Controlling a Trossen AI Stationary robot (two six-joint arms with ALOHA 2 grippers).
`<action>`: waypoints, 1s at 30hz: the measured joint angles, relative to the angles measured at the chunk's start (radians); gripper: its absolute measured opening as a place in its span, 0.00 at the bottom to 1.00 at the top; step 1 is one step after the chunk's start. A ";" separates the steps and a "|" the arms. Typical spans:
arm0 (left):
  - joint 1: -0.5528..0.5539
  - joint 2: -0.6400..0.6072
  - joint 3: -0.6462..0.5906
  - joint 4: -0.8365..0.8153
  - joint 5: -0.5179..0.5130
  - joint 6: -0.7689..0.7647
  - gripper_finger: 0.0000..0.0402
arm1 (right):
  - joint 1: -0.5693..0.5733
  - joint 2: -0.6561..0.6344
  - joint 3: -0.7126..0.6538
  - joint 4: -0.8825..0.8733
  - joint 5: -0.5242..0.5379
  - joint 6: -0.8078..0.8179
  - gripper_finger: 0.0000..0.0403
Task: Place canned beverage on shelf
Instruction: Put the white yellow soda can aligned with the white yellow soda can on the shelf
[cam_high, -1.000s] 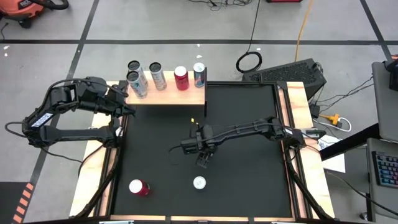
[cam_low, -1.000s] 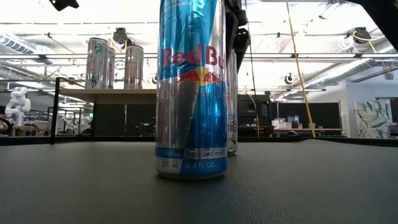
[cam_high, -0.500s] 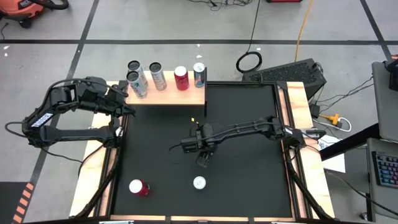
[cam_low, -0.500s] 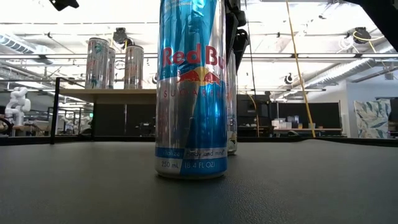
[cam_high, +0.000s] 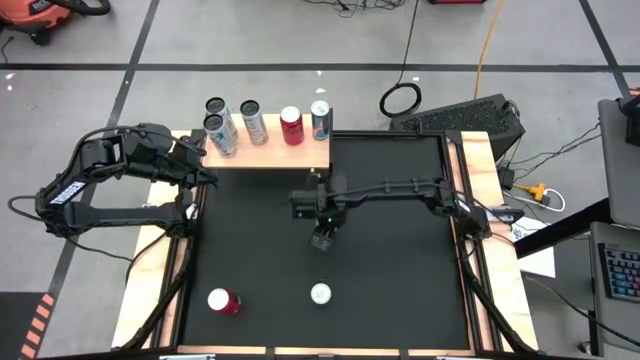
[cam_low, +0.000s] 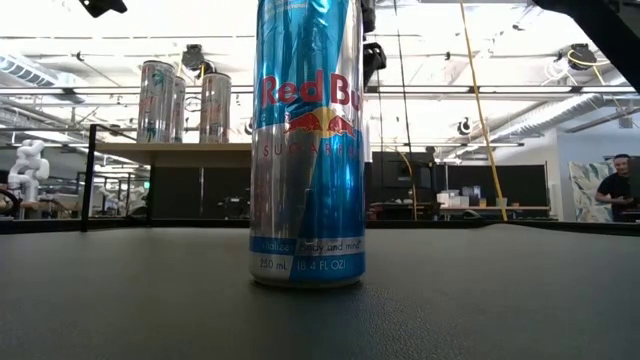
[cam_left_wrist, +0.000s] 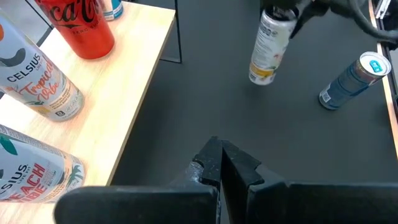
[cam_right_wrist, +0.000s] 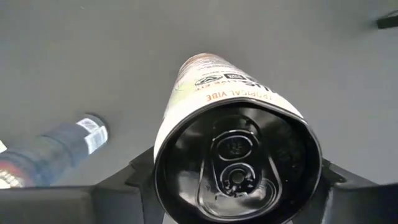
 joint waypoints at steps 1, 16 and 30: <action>0.000 0.000 0.000 0.000 0.000 0.000 0.02 | -0.011 -0.003 0.001 -0.010 -0.005 -0.006 0.55; 0.000 0.000 0.000 0.000 0.000 0.000 0.02 | -0.155 -0.068 0.001 0.011 -0.007 -0.122 0.55; 0.000 0.000 0.000 0.000 0.000 0.000 0.02 | -0.210 -0.186 0.001 0.067 -0.008 -0.122 0.55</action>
